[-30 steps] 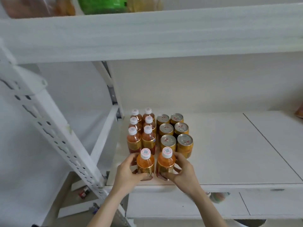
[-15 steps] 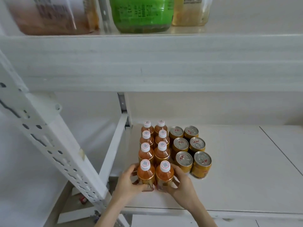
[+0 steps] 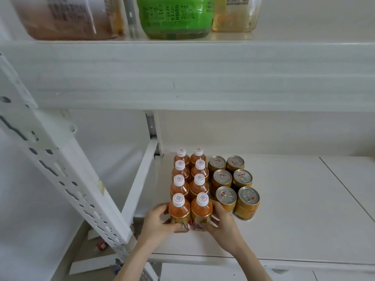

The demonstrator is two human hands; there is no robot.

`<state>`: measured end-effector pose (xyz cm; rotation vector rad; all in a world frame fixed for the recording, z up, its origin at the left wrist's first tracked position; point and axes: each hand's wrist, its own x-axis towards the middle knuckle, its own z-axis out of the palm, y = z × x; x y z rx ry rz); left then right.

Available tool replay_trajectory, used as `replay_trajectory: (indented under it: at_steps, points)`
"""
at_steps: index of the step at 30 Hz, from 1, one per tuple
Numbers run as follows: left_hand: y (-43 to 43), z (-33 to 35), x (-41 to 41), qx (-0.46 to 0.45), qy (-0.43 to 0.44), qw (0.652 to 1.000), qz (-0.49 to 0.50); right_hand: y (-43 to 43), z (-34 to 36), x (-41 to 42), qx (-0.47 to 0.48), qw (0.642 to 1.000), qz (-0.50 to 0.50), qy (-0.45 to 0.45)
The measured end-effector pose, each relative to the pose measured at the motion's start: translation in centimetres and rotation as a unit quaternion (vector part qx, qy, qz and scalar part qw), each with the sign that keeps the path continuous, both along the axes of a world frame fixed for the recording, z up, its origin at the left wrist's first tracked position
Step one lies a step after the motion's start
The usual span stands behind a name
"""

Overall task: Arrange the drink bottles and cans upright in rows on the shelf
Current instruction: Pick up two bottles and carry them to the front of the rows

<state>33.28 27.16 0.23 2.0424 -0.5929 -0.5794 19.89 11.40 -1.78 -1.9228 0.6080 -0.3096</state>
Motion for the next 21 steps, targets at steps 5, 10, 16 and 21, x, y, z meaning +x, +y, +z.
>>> replay_trajectory:
  at_steps: [5,10,16,21]
  points:
    - [-0.1,-0.3,0.1,-0.003,-0.013,1.000,-0.018,0.4,0.1,-0.1,-0.019,1.000,-0.002,0.005]
    - [0.2,-0.7,-0.3,0.041,-0.115,0.991,-0.061,1.1,0.6,-0.5,-0.112,0.993,-0.008,0.039]
    - [1.7,-1.5,-1.7,0.197,-0.357,0.911,-0.069,2.6,1.3,-2.2,-0.304,0.944,-0.022,0.127]
    - [3.1,-2.3,-3.8,0.214,-0.445,0.867,-0.066,3.5,0.9,-5.5,-0.436,0.886,-0.038,0.153]
